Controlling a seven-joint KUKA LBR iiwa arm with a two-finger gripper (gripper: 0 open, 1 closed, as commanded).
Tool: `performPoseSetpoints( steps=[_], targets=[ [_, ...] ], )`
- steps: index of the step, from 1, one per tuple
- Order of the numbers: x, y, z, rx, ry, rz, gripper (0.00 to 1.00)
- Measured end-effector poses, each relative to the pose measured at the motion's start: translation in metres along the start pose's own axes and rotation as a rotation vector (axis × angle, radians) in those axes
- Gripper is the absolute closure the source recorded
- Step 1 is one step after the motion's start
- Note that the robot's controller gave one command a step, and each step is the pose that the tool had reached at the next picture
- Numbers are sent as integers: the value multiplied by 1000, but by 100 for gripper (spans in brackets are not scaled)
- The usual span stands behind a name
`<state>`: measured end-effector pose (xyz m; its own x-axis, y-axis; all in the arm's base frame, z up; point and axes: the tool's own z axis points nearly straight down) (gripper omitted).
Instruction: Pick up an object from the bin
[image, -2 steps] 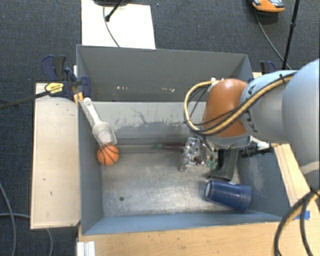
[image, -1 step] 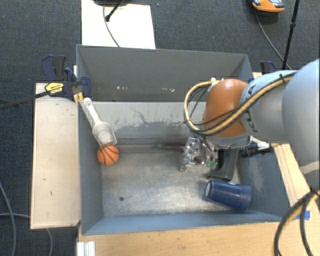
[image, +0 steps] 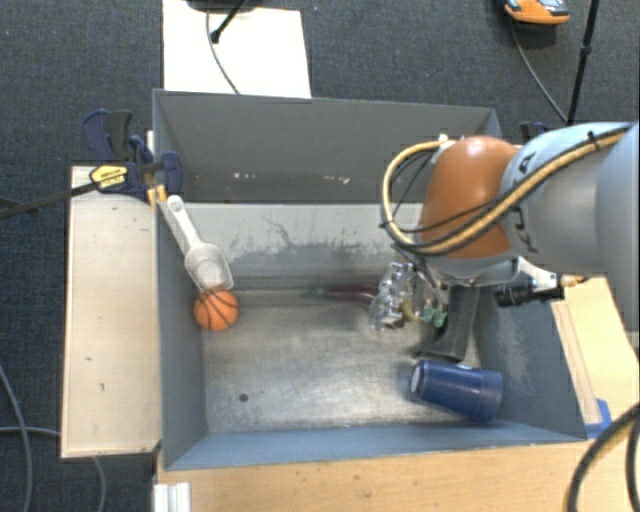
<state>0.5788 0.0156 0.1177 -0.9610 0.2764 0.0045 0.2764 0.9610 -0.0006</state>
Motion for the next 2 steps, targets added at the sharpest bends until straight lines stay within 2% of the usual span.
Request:
performPoseSetpoints(
  steps=[1, 2],
  targets=[
    [-5, 4, -32, -5, -13, 147, 100],
    [-6, 1, -24, -2, -6, 91, 100]
  ],
)
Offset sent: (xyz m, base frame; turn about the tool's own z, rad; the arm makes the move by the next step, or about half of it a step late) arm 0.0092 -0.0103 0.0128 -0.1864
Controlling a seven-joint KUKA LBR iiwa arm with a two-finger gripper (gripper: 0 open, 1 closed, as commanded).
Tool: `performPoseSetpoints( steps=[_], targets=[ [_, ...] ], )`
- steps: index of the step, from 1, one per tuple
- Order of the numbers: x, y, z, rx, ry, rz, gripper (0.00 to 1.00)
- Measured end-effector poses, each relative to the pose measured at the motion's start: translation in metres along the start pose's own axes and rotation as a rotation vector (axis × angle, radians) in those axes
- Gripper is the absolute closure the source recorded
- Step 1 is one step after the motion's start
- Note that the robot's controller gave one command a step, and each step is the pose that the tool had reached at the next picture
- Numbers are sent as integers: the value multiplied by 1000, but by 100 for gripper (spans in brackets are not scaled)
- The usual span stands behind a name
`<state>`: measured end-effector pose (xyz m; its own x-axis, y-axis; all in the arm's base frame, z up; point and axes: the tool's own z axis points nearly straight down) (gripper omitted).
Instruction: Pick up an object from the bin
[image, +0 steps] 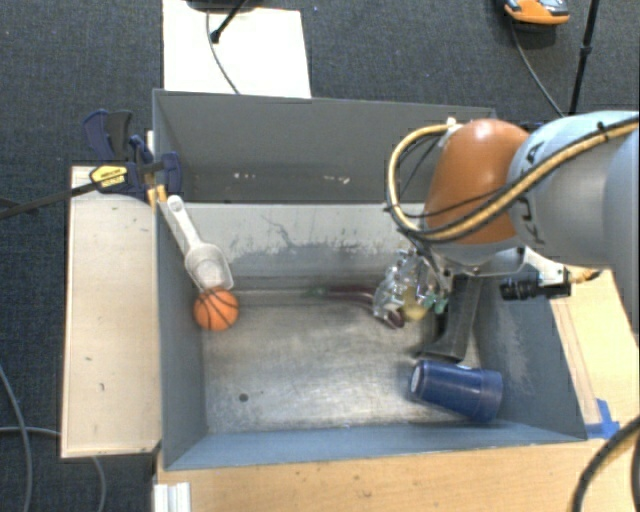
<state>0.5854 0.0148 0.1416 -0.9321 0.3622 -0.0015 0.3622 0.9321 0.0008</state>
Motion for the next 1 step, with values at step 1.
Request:
performPoseSetpoints(
  steps=[1],
  targets=[
    [2, -1, -11, 0, -1, -263, 100]
  ],
)
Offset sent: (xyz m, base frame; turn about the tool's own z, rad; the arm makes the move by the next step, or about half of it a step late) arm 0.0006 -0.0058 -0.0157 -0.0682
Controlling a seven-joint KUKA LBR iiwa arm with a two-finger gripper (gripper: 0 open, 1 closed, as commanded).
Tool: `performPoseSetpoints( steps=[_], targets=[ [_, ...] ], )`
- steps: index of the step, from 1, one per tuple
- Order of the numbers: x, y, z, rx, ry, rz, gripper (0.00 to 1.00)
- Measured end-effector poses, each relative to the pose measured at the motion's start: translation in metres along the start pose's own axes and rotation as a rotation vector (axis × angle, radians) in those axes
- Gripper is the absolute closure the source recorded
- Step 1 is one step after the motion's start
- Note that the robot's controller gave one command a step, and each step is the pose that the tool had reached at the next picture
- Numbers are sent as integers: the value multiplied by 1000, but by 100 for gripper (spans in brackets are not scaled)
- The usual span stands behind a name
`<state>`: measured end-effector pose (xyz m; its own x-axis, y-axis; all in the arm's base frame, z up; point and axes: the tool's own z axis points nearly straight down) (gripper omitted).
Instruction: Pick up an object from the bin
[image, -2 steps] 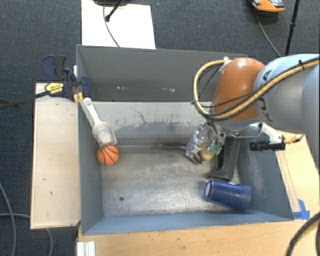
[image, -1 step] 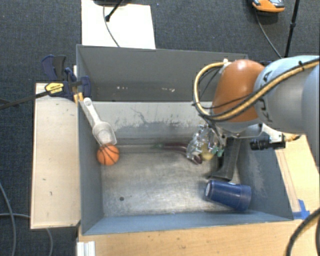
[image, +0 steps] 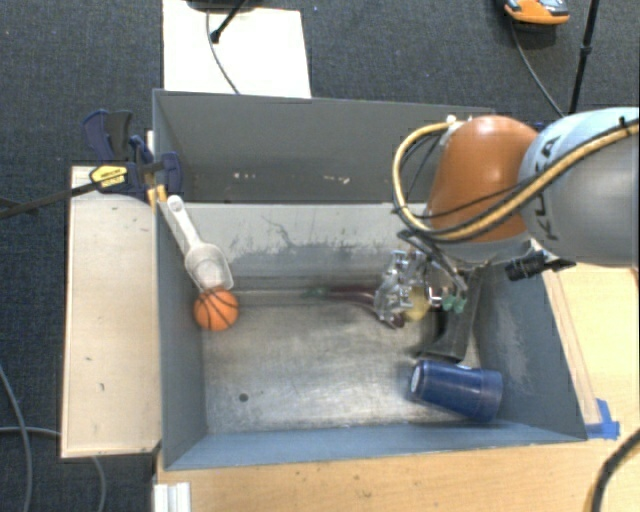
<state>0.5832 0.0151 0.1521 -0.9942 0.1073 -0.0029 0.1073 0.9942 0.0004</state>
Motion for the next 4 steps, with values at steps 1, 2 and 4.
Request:
performPoseSetpoints(
  steps=[1, 2, 4],
  targets=[
    [-4, -6, 26, 0, 1, 195, 0],
    [-4, -6, 26, 0, 1, 195, 0],
    [3, -11, 78, 0, 2, 518, 100]
  ],
)
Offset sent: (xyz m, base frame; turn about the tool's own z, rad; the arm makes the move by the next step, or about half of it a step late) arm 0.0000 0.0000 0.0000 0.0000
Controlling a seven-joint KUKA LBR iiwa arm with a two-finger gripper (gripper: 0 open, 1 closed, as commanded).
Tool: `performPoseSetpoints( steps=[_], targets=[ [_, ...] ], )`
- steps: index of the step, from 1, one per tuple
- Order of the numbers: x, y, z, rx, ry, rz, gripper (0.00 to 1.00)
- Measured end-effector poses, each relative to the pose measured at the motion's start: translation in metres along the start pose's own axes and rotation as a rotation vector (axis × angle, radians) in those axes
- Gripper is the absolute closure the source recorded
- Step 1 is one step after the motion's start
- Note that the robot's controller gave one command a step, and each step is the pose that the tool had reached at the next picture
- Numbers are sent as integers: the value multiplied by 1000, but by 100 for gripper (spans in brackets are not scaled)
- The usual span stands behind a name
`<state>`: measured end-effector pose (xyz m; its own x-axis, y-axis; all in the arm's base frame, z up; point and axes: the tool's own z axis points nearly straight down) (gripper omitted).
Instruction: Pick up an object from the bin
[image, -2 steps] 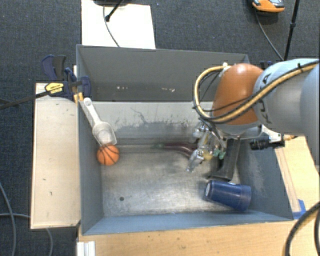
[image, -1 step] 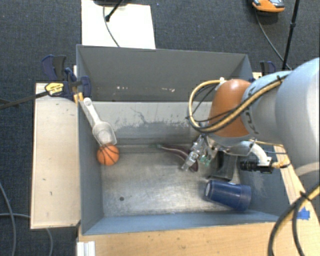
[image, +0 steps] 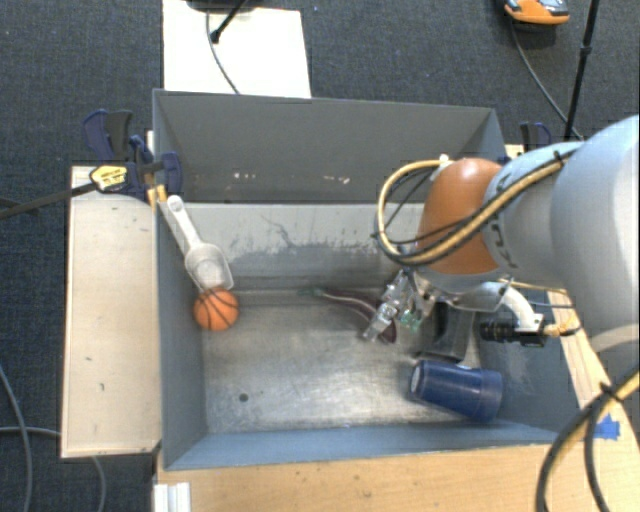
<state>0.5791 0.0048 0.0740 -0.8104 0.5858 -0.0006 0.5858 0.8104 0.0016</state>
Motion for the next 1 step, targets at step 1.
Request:
performPoseSetpoints(
  steps=[1],
  targets=[
    [-3, 4, -187, -5, -9, -9, 100]
  ],
)
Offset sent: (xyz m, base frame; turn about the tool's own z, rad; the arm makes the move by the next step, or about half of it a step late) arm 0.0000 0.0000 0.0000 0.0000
